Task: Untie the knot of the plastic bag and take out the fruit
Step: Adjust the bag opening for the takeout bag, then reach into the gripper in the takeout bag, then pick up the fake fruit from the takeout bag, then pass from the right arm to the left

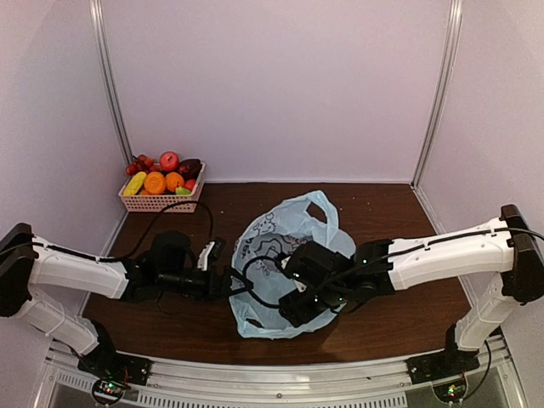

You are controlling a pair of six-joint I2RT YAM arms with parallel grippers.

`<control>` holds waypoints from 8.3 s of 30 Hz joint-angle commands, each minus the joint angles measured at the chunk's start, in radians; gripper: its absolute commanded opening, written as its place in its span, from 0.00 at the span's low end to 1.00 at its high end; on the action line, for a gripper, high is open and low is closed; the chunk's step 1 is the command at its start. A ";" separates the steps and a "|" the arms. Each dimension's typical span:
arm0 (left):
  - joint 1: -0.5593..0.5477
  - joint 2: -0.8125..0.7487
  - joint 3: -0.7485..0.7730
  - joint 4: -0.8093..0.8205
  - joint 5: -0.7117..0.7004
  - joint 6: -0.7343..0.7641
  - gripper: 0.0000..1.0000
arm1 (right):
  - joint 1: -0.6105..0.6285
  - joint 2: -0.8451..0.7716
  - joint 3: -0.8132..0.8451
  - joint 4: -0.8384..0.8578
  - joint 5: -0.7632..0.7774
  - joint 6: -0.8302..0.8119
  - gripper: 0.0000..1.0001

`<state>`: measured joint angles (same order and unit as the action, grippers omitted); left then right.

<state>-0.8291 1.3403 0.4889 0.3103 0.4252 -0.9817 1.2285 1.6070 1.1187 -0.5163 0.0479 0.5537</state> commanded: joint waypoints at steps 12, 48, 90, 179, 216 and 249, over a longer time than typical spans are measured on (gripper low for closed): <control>-0.045 0.154 0.007 0.134 0.013 0.055 0.25 | 0.046 -0.068 0.000 0.006 0.079 0.068 0.79; -0.131 0.198 0.086 -0.096 -0.166 0.307 0.00 | -0.180 0.140 0.037 0.130 -0.225 -0.218 0.78; -0.131 0.201 0.086 -0.104 -0.194 0.284 0.00 | 0.034 0.276 0.117 0.083 -0.109 -0.218 0.00; -0.131 0.040 0.157 -0.276 -0.292 0.304 0.59 | -0.081 -0.034 -0.046 0.105 0.132 -0.014 0.53; -0.128 -0.242 0.321 -0.049 -0.080 0.180 0.80 | -0.119 -0.310 -0.072 0.654 -0.333 -0.057 0.56; -0.037 -0.259 0.328 -0.209 -0.090 0.176 0.27 | -0.172 -0.481 -0.170 0.529 -0.043 -0.052 0.99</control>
<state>-0.9340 1.0912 0.7780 0.2291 0.3481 -0.8368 1.0836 1.1873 0.9714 0.0891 -0.1429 0.5179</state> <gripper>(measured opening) 0.399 0.993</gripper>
